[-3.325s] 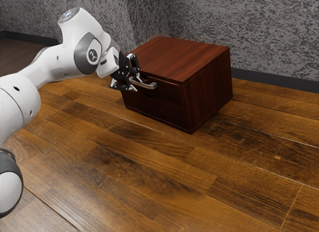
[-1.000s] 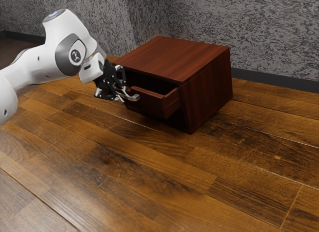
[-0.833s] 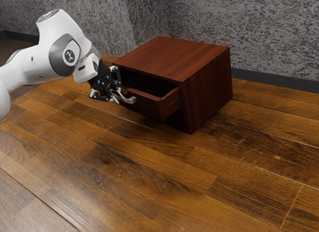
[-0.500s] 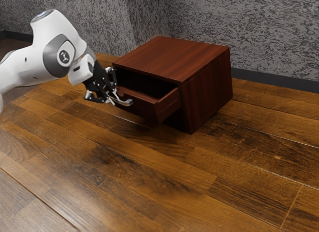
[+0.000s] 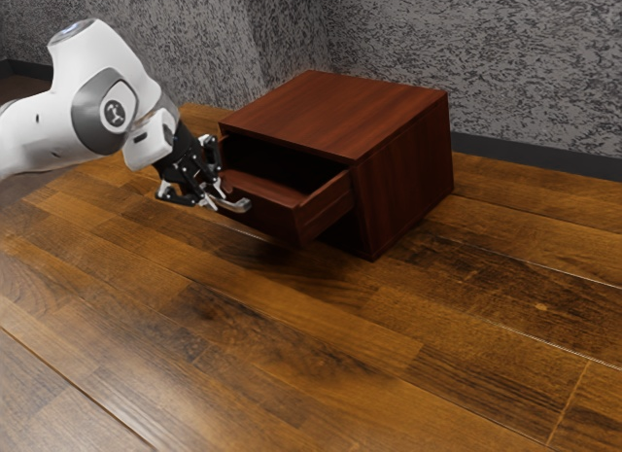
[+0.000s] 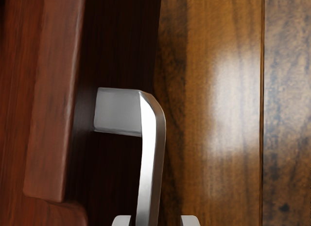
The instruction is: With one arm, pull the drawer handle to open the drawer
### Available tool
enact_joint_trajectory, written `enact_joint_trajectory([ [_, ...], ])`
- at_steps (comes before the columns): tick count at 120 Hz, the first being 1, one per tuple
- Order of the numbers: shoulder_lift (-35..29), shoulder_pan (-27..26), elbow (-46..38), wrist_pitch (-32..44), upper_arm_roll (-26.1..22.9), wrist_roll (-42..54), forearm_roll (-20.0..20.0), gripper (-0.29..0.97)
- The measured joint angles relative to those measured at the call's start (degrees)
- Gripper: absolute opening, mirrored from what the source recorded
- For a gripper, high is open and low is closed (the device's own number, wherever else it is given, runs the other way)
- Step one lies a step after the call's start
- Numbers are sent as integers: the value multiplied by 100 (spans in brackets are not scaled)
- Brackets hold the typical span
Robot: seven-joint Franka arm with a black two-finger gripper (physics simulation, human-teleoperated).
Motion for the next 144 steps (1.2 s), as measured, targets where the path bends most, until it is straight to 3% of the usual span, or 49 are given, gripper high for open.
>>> enact_joint_trajectory([
  [129, -651, 0, -410, -71, 19, 6, 7, 5],
  [144, -1263, -172, -354, -492, 248, -4, -49, 28],
])
